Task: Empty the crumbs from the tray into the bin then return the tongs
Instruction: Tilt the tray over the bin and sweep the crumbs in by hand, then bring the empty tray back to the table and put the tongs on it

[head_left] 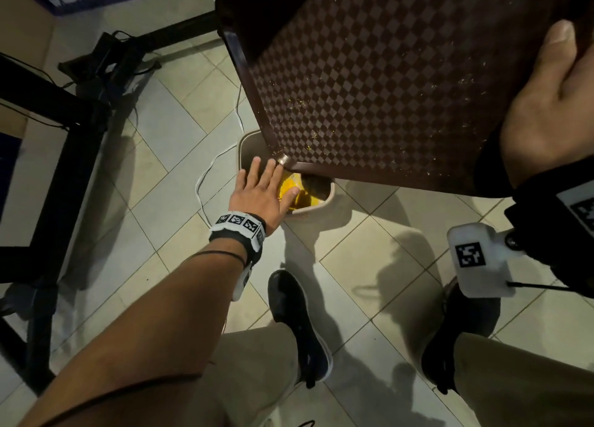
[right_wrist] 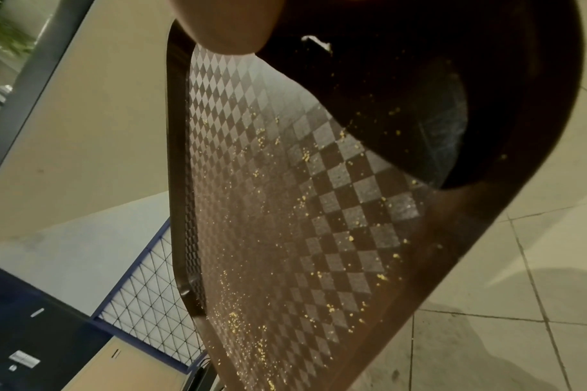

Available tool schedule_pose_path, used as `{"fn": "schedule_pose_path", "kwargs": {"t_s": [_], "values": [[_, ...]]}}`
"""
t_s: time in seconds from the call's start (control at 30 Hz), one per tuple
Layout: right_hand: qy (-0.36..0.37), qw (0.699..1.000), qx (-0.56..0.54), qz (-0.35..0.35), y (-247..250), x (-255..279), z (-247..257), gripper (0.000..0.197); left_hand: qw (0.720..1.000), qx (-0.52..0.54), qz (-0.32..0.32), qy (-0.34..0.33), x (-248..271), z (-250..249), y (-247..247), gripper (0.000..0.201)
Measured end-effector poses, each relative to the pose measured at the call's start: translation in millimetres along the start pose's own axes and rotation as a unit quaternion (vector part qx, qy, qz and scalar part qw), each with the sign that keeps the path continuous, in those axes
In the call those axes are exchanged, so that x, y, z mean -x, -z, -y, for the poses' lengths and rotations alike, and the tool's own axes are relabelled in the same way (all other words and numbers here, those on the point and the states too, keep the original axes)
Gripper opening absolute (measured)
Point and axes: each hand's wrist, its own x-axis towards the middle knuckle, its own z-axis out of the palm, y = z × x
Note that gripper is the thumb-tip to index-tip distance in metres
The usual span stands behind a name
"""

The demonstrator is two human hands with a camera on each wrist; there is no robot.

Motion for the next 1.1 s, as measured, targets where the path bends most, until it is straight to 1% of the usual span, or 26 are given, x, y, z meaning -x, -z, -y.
{"fn": "schedule_pose_path", "kwargs": {"t_s": [0.07,0.1,0.17,0.2,0.23,0.3,0.37,0.4,0.47,0.57,0.6,0.67,0.73,0.83,0.87,0.93,1.03,1.1], "values": [[-0.015,1.000,-0.009,-0.001,0.2,-2.0,0.5,0.044,1.000,-0.011,0.021,0.012,5.9,2.4,-1.5,0.078],[-0.029,1.000,-0.011,-0.003,0.1,-3.9,-0.2,0.044,1.000,0.001,0.020,0.020,8.2,3.6,-1.5,0.076],[-0.050,0.998,-0.019,-0.017,-1.2,-8.1,-4.9,0.046,0.998,0.050,-0.005,0.043,10.9,4.1,4.4,0.069],[-0.058,0.998,-0.026,-0.028,-1.7,-11.8,-11.0,0.044,0.993,0.094,-0.026,0.061,10.5,3.7,10.1,0.065],[-0.069,0.996,-0.033,-0.040,-2.1,-15.0,-16.9,0.044,0.983,0.153,-0.053,0.083,9.3,2.8,18.3,0.061],[-0.094,0.994,-0.033,-0.041,-2.0,-24.1,-32.5,0.049,0.945,0.279,-0.104,0.133,3.2,1.7,37.6,0.056],[-0.127,0.991,0.006,-0.029,0.6,-29.9,-35.4,0.050,0.905,0.376,-0.127,0.156,-5.9,0.7,56.4,0.052],[-0.138,0.990,0.020,-0.017,1.5,-32.3,-36.8,0.050,0.888,0.413,-0.130,0.159,-10.9,0.5,64.3,0.051],[-0.135,0.990,0.045,0.019,5.6,-36.4,-42.6,0.048,0.857,0.473,-0.134,0.153,-19.9,0.7,77.6,0.048],[-0.156,0.985,0.049,0.064,3.9,-41.3,-59.0,0.050,0.826,0.523,-0.152,0.146,-33.4,2.5,85.4,0.040],[-0.170,0.981,0.052,0.076,0.9,-43.3,-67.3,0.052,0.823,0.524,-0.163,0.147,-38.1,3.9,84.4,0.040],[-0.199,0.973,0.064,0.096,-4.5,-47.5,-88.5,0.050,0.828,0.509,-0.183,0.147,-46.9,8.1,77.8,0.040],[-0.224,0.966,0.065,0.111,-7.1,-44.7,-97.4,0.035,0.836,0.499,-0.177,0.143,-50.6,10.1,69.4,0.039],[-0.219,0.962,0.083,0.143,-1.9,-33.8,-99.5,0.012,0.855,0.472,-0.157,0.146,-44.9,10.0,62.4,0.037],[-0.218,0.961,0.086,0.145,0.9,-31.5,-100.9,0.012,0.858,0.466,-0.155,0.151,-40.4,9.9,62.6,0.034],[-0.226,0.954,0.117,0.160,8.5,-28.4,-97.2,0.018,0.861,0.457,-0.152,0.166,-29.4,9.9,64.6,0.029],[-0.248,0.935,0.168,0.190,26.3,-26.0,-84.3,0.018,0.867,0.447,-0.136,0.174,-7.5,11.2,69.1,0.024],[-0.259,0.918,0.207,0.218,42.6,-23.3,-67.0,0.024,0.868,0.448,-0.123,0.174,12.2,13.4,75.6,0.021]]}}
